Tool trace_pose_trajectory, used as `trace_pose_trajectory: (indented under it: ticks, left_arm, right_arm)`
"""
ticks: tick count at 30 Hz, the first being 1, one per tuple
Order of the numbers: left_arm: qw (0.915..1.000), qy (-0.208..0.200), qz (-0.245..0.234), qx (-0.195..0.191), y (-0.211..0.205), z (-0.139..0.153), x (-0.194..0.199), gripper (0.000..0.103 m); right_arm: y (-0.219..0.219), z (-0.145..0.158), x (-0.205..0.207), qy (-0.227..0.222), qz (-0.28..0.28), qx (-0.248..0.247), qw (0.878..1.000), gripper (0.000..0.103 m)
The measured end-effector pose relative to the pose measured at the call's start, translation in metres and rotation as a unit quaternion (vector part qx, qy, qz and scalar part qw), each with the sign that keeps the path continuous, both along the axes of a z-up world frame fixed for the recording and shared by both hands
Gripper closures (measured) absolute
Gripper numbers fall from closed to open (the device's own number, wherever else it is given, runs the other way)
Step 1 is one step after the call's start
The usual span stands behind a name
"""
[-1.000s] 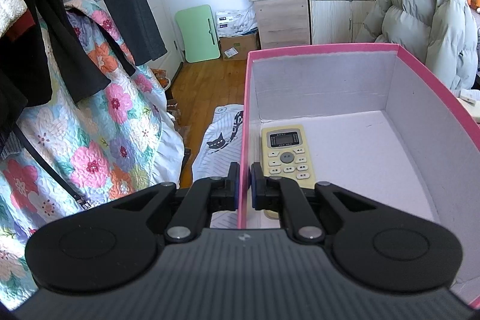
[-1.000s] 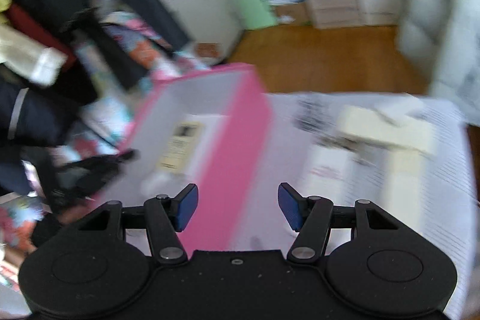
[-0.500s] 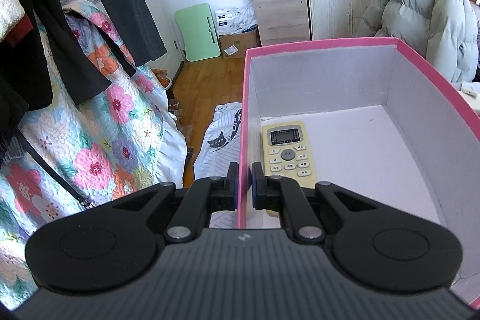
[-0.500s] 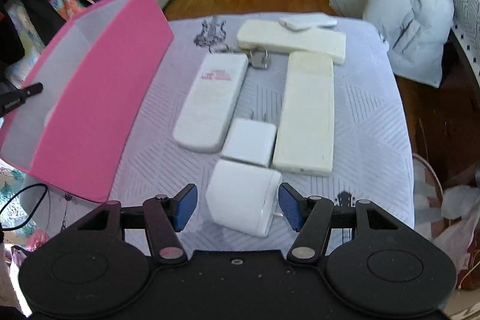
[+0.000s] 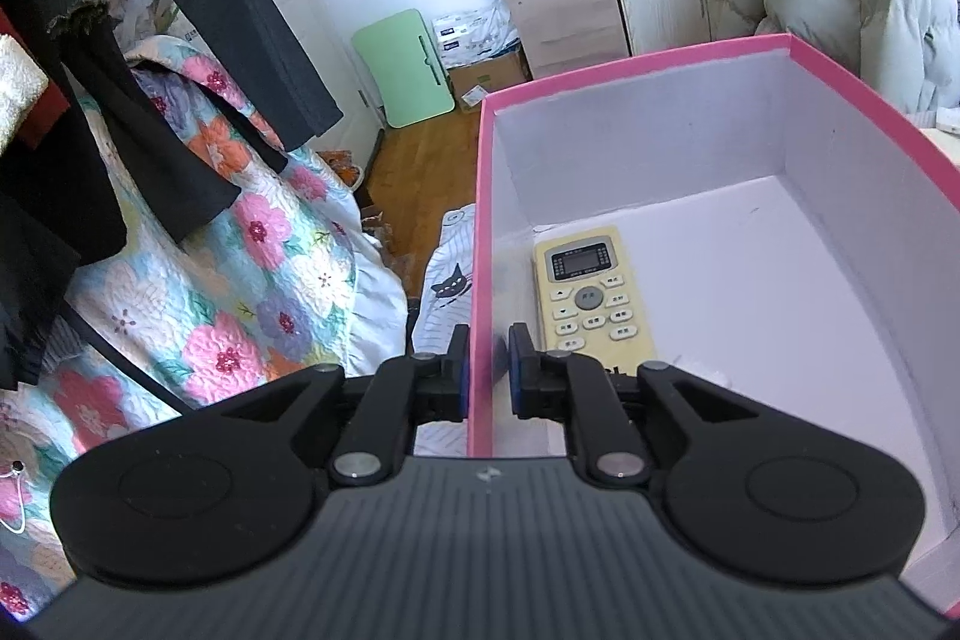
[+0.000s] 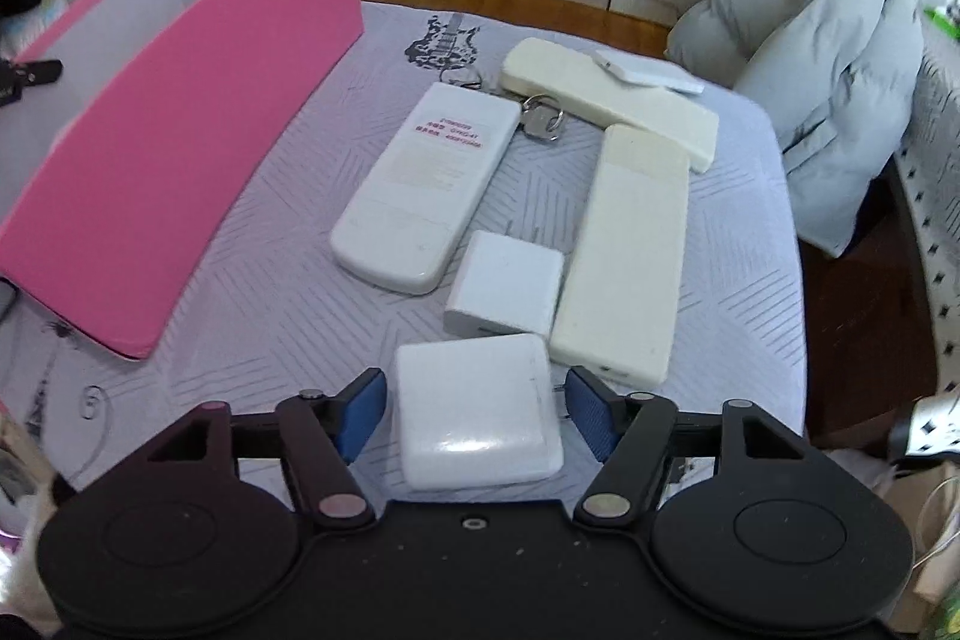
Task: Organize rigid objects
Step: 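Place the white square charger in the pink box and release it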
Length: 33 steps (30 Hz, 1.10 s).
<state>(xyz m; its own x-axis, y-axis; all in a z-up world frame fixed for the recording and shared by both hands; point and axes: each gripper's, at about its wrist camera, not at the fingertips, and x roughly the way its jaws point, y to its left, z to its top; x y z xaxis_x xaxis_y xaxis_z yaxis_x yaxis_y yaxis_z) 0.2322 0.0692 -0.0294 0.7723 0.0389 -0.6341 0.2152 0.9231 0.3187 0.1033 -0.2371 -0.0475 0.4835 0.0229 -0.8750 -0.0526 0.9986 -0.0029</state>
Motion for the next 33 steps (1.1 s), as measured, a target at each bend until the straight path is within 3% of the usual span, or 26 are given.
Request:
trace_pose_trajectory:
  ticks: [8,18,23,28,33]
  left_arm:
    - [0.9989,-0.013,0.037,-0.027,0.002,0.004,-0.004,0.092]
    - [0.9980,-0.031,0.034,-0.042,0.006,0.004,-0.007,0.093]
    - [0.9979,-0.040,0.031,-0.040,0.005,0.004,-0.009,0.094]
    - [0.9976,-0.045,0.029,-0.044,0.007,0.003,-0.011,0.094]
    - [0.9975,-0.047,0.027,-0.046,0.007,0.002,-0.013,0.094]
  right_arm:
    - [-0.005,0.008,-0.010,-0.027,-0.003,0.014,1.000,0.043]
    - [0.001,0.024,-0.018,-0.059,-0.005,0.037,0.998,0.043]
    - [0.009,0.047,-0.017,-0.096,0.006,0.066,0.993,0.043]
    - [0.027,0.082,-0.007,-0.138,0.058,0.107,0.983,0.043]
    - [0.068,0.112,0.013,-0.178,0.153,0.131,0.963,0.043]
